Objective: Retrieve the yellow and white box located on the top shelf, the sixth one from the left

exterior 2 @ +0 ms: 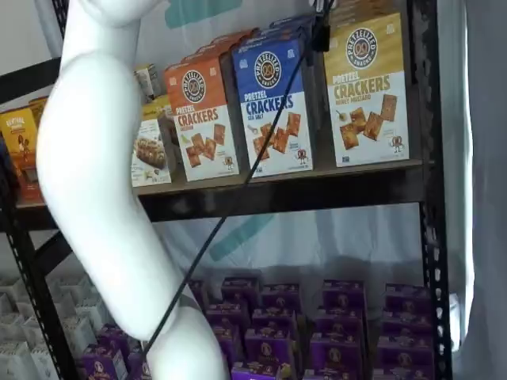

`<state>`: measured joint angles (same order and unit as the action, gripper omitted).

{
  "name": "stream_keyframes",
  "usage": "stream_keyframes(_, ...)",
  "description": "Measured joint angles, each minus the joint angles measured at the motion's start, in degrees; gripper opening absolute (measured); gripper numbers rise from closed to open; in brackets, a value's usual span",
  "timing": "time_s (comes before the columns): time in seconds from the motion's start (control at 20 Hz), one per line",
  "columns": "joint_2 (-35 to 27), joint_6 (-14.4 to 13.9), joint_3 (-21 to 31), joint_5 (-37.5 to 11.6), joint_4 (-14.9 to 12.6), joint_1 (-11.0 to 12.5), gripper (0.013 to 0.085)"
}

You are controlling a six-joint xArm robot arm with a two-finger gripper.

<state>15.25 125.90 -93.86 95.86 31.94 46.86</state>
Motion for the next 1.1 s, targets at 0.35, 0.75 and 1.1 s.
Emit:
stream_keyframes(0.35,-3.47,-1.46,-3.40,-1.73,-2.97,-3.25,0.0850)
stream_keyframes(0.75,-6.54,-2.16,-6.52,-1.75,-6.38,-5.40,0.0850)
stream_keyframes(1.1,-8.77,-2.46,-8.67,-1.03,-8.28,-6.32,0.0850)
